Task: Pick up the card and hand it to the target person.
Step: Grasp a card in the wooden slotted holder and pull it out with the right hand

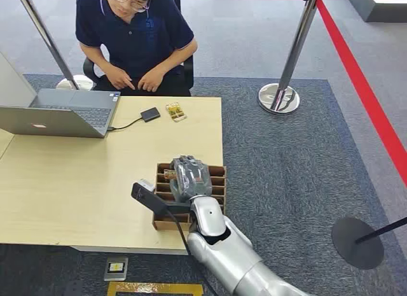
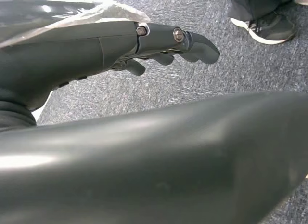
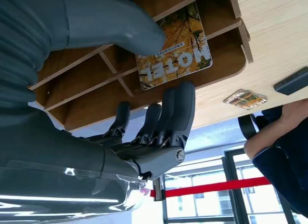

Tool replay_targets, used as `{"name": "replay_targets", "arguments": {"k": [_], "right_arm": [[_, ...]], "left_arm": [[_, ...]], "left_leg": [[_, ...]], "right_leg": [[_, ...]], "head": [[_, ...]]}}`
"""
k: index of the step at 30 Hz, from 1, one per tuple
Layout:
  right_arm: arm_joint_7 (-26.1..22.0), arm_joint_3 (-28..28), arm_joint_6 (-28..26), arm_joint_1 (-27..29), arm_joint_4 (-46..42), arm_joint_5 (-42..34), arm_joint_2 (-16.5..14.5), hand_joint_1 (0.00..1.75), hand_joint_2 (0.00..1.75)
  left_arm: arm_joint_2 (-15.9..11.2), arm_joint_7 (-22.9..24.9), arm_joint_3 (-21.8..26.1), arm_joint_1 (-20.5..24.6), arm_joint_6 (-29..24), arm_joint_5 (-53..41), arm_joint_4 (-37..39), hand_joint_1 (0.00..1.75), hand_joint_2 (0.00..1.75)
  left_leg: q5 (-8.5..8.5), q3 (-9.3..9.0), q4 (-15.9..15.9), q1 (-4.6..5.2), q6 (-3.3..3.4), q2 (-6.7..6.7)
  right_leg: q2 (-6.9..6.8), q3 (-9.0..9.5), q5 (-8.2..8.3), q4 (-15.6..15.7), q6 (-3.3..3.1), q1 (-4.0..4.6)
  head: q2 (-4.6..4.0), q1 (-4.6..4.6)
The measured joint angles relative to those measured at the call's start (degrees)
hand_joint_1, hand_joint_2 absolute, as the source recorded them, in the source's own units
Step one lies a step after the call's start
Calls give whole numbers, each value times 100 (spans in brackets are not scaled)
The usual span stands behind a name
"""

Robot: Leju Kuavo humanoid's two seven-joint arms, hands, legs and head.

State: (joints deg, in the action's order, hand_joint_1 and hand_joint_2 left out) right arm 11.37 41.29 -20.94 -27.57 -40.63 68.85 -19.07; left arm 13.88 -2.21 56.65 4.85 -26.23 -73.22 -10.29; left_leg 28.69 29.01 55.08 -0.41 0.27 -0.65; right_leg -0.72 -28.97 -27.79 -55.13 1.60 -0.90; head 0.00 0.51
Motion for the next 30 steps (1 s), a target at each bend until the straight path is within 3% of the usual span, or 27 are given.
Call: {"name": "replay_targets", "arguments": {"k": [30], "right_arm": [[1,0,21,-70,122,-54,-11,84,175]], "left_arm": [[0,-2,-4,0,13,-33,2,0,0]], "left_leg": [[0,0,0,0,0,0]], "right_leg": [[0,0,0,0,0,0]], "head": [[0,0]]}}
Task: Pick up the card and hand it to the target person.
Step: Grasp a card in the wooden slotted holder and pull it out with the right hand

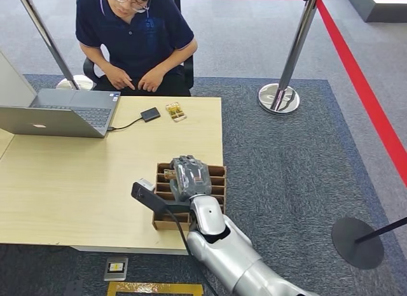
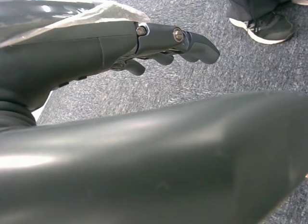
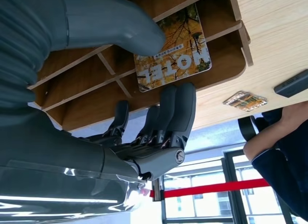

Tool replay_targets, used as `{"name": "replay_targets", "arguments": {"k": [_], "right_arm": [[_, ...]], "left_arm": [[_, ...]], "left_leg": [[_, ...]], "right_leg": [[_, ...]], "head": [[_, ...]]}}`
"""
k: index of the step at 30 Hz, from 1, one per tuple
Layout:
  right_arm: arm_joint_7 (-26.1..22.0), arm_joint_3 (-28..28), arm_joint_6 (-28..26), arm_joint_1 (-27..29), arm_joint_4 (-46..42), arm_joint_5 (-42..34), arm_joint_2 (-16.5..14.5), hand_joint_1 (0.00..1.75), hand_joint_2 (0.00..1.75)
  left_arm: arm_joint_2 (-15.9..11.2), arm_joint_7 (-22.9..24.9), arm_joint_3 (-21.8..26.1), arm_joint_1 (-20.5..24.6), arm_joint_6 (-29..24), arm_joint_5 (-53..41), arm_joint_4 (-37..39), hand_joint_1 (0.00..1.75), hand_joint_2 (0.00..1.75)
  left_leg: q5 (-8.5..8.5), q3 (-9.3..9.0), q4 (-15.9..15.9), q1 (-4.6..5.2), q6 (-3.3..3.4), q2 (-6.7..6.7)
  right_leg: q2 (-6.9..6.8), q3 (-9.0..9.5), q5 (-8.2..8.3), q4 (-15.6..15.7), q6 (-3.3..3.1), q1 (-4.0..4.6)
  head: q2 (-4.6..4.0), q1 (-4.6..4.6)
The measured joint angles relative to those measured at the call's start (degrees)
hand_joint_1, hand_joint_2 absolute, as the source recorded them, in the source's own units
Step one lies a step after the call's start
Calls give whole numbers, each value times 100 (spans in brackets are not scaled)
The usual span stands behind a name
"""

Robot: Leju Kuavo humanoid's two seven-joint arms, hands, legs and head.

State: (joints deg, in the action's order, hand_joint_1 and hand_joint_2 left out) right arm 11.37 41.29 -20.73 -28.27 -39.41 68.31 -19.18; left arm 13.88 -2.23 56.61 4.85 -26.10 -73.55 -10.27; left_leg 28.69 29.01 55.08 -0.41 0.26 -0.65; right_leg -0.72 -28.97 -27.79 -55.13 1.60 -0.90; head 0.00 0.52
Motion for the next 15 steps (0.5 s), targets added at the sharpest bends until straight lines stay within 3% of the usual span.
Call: {"name": "replay_targets", "arguments": {"k": [15], "right_arm": [[-1,16,-21,-117,327,8,-86,89,175]], "left_arm": [[0,36,-4,2,0,-8,0,0,0]], "left_leg": [[0,-4,0,0,0,1]], "right_leg": [[0,3,0,0,0,0]], "head": [[0,1]]}}
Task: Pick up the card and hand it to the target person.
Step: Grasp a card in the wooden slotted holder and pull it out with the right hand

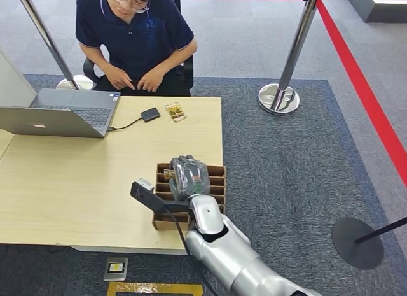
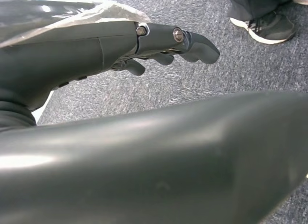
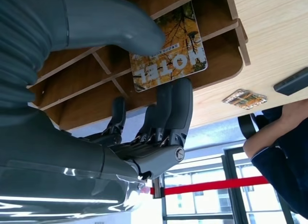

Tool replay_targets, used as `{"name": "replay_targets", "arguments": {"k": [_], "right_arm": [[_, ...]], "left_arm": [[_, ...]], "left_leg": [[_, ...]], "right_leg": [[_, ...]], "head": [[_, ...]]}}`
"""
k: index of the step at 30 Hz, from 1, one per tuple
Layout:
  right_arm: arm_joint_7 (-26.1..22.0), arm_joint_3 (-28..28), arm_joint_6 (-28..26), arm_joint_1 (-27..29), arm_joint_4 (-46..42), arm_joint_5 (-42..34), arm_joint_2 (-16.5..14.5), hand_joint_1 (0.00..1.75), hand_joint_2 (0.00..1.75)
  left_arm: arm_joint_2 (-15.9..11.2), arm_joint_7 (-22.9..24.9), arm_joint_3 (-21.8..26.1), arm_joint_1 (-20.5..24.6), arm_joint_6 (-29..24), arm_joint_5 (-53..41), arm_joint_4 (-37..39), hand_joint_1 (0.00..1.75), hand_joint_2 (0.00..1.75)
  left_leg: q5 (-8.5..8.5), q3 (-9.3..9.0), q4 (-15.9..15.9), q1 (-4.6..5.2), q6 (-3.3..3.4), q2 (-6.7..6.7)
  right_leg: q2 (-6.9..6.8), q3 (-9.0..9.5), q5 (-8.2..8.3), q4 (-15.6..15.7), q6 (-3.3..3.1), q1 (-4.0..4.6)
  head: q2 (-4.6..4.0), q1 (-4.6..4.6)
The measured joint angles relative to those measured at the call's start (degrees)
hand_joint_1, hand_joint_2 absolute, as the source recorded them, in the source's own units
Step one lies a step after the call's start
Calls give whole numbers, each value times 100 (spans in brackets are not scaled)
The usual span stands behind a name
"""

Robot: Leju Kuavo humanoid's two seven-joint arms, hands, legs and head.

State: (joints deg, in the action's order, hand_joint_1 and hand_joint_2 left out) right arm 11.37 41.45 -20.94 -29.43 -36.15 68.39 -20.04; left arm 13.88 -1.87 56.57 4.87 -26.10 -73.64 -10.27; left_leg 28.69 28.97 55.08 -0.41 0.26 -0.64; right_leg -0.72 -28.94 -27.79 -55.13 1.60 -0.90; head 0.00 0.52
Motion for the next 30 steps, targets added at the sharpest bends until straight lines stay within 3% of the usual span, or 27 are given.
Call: {"name": "replay_targets", "arguments": {"k": [20,30], "right_arm": [[28,26,-25,-108,202,31,-55,94,175],[39,31,-26,-146,245,45,-55,104,175]], "left_arm": [[0,17,0,1,2,-2,0,0,0],[0,17,-3,1,20,-19,0,0,0]], "left_leg": [[0,-8,0,0,0,2],[0,-7,0,0,0,2]], "right_leg": [[0,5,0,0,0,0],[0,5,0,0,0,0]], "head": [[0,0],[0,0]]}}
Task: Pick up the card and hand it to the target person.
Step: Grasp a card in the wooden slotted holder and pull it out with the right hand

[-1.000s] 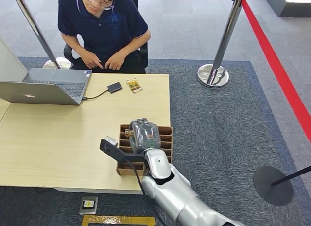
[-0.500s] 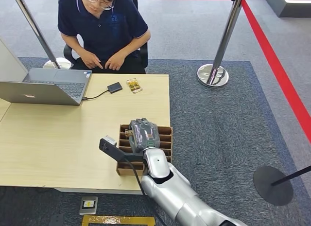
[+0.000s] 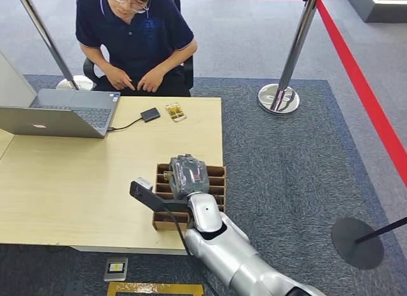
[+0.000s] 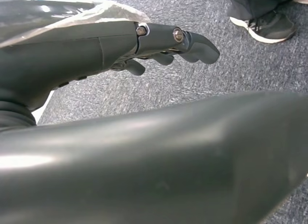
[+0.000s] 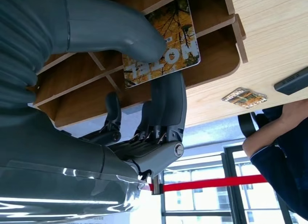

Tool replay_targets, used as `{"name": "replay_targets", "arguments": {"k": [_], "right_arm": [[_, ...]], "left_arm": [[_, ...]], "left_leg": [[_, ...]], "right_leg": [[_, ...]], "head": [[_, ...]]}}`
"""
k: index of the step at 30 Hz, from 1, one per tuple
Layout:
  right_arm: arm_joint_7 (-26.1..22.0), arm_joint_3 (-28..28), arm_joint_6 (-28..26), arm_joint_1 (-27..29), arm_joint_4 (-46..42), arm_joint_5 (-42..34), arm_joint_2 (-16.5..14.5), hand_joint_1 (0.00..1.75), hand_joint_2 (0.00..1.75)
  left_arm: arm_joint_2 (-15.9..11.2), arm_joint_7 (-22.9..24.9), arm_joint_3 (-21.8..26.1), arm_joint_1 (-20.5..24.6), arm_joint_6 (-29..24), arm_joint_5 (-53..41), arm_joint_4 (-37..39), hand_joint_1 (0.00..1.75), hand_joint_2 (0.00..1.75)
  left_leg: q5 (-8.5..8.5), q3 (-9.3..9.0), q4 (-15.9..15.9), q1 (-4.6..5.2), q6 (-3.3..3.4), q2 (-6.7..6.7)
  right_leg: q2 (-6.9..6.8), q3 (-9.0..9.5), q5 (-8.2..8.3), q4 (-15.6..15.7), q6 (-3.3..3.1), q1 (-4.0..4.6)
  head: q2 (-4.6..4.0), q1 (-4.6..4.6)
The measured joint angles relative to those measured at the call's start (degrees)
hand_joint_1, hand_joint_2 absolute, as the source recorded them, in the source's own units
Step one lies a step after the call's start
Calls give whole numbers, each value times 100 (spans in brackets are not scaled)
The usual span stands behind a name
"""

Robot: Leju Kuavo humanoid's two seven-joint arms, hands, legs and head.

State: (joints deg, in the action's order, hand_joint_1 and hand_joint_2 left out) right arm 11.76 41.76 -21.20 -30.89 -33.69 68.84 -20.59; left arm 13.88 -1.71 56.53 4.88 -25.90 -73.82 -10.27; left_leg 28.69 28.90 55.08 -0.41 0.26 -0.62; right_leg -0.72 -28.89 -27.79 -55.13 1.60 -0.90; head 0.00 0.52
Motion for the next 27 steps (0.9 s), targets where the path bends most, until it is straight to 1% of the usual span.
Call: {"name": "replay_targets", "arguments": {"k": [3,7,27], "right_arm": [[18,2,0,-12,11,4,0,109,175],[42,3,-4,-13,12,7,3,123,175],[74,14,-148,21,-22,47,25,134,175]], "left_arm": [[0,0,-2,0,1,-11,0,0,0],[0,0,-9,0,8,-30,0,0,0],[-3,-3,-32,0,1,-58,0,0,0]], "left_leg": [[0,0,0,0,0,0],[0,0,0,0,0,0],[0,1,0,0,0,0]], "right_leg": [[0,0,0,0,0,0],[0,0,0,0,0,0],[0,-1,0,0,0,0]], "head": [[0,0],[0,-1],[0,-1]]}}
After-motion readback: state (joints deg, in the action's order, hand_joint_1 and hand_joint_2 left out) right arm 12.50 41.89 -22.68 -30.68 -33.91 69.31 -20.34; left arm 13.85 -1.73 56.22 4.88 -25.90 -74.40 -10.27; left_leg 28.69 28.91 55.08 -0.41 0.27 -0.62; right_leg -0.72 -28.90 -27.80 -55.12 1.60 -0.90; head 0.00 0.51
